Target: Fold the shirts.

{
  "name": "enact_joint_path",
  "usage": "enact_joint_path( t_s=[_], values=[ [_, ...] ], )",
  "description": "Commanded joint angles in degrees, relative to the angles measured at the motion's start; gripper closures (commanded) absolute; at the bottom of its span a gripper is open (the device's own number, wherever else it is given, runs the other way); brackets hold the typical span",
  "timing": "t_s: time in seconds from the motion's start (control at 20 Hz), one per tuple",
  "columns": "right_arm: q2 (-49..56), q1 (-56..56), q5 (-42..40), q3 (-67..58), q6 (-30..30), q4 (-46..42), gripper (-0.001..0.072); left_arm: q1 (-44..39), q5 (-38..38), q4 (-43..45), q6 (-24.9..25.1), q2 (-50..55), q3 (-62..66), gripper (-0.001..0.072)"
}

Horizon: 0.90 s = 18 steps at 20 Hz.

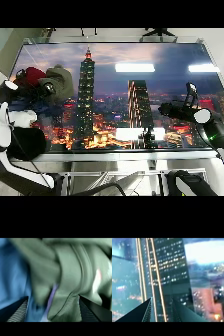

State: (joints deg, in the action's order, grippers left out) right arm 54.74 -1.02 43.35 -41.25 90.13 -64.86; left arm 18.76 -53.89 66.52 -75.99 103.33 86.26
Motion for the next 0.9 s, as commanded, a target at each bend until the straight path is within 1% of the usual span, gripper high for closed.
enact_joint_path(
  t_s=[0.0, 0.05, 0.1, 0.15, 0.2, 0.25, 0.35, 0.4, 0.45, 0.55, 0.6, 0.65, 0.75, 0.85],
  values=[
    [1.90, -0.02, -1.55, 0.00, -0.17, 0.02, 0.0416, -1.07, -5.79, -2.16, 1.18, 8.24, 7.85, 0.0034],
    [2.69, 0.00, -1.53, 0.00, -0.17, 0.15, 0.0416, -1.53, -8.98, -2.16, 1.20, 9.40, 9.90, 0.0056],
    [3.54, 0.00, -1.49, 0.00, -0.17, 0.24, 0.0416, -1.90, -12.39, -2.16, 1.22, 10.27, 12.20, 0.0162],
    [4.26, 0.02, -1.33, 0.00, -0.17, 0.24, 0.0416, -2.67, -15.43, -2.19, 1.25, 10.78, 14.58, 0.0341],
    [4.70, 0.04, -1.31, 0.00, -0.17, 0.26, 0.0416, -3.17, -17.31, -2.19, 1.22, 10.88, 16.48, 0.0470],
    [4.96, 0.04, -1.22, 0.00, -0.17, 0.50, 0.0416, -3.82, -19.12, -2.23, 1.18, 10.82, 18.62, 0.0543],
    [4.96, 0.04, -0.90, 0.00, -0.17, 0.66, 0.0417, -5.44, -22.84, -2.21, 1.07, 10.78, 22.88, 0.0544],
    [4.96, 0.04, -0.83, 0.00, -0.20, 0.66, 0.0417, -6.36, -24.74, -2.21, 0.85, 10.78, 24.50, 0.0661],
    [4.92, 0.04, -0.48, 0.00, -0.20, 0.63, 0.0418, -7.45, -26.82, -2.27, 0.46, 10.75, 25.75, 0.0695],
    [4.92, 0.02, 0.70, 0.00, -0.31, 0.61, 0.0418, -10.38, -32.13, -4.50, 0.35, 10.73, 27.34, 0.0695],
    [4.92, 0.02, 1.14, -0.02, -0.96, 0.63, 0.0418, -12.26, -33.64, -8.48, 0.50, 10.32, 26.97, 0.0695],
    [4.83, 0.02, 1.70, -0.02, -1.05, 0.63, 0.0418, -14.36, -33.35, -12.98, 0.66, 9.35, 25.66, 0.0695],
    [4.15, 0.02, 3.26, -0.07, -1.66, 0.63, 0.0418, -20.39, -33.11, -22.36, 3.58, 6.51, 21.79, 0.0695],
    [2.75, 0.02, 5.16, -0.13, -2.99, 0.66, 0.0418, -28.02, -32.83, -26.18, 5.46, 3.52, 17.14, 0.0695]
  ],
)
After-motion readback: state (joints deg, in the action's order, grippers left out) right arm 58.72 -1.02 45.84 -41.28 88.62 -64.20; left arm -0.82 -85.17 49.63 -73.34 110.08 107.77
